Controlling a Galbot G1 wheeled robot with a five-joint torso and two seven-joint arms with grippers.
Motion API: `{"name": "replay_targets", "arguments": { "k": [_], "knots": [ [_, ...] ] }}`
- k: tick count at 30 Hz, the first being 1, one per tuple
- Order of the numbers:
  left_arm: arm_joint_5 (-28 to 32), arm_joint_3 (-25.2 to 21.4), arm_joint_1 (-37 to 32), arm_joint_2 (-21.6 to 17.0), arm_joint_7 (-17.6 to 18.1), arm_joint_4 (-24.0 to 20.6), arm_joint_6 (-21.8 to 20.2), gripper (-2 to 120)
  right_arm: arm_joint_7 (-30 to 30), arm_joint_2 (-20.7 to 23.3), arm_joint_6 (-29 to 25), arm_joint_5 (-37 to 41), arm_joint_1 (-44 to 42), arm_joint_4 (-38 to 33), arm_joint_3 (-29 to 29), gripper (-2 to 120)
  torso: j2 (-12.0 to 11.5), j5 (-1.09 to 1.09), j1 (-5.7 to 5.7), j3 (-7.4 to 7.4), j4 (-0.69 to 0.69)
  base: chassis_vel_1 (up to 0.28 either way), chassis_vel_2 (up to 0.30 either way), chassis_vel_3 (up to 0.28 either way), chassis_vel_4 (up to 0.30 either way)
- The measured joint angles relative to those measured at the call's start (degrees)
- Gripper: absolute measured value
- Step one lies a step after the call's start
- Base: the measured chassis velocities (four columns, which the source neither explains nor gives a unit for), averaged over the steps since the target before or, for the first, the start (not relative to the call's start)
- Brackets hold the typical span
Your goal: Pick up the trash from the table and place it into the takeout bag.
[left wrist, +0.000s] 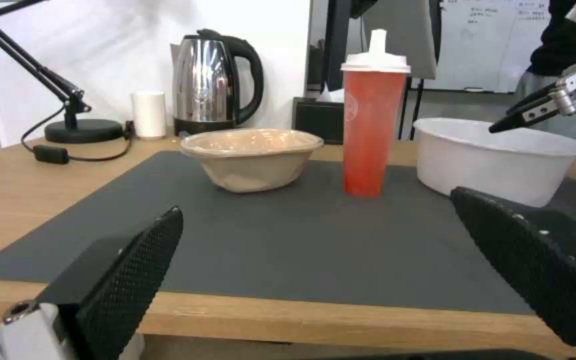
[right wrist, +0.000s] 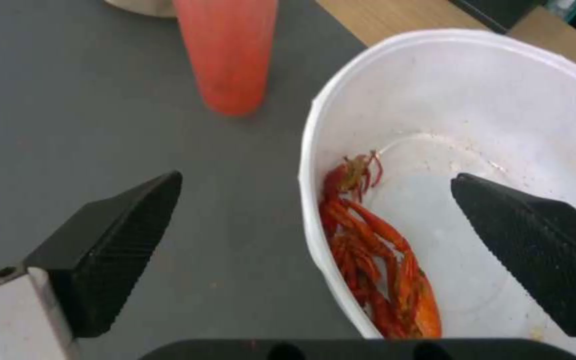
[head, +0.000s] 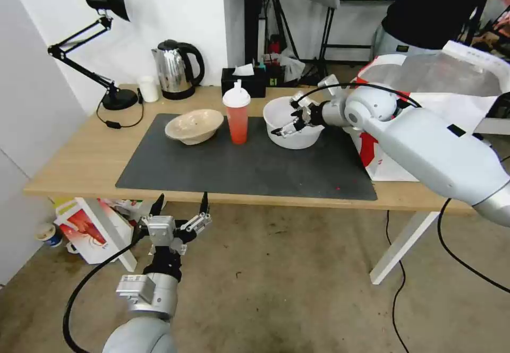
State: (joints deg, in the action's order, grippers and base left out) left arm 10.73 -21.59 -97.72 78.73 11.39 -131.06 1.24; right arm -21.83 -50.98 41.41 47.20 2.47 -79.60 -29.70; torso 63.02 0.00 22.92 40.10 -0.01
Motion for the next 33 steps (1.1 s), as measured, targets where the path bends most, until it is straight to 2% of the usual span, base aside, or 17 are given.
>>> {"name": "replay_targets", "arguments": {
  "k": [33],
  "knots": [
    [0.0, 0.0, -0.1, 0.2, 0.1, 0.1, 0.1, 100, -2.9, 1.1, 0.0, -2.5, -2.3, 1.8, -1.8, 100, 0.0, 0.00, 0.00, 0.00, 0.01, 0.000, 0.000, 0.000, 0.000]
  ]
}}
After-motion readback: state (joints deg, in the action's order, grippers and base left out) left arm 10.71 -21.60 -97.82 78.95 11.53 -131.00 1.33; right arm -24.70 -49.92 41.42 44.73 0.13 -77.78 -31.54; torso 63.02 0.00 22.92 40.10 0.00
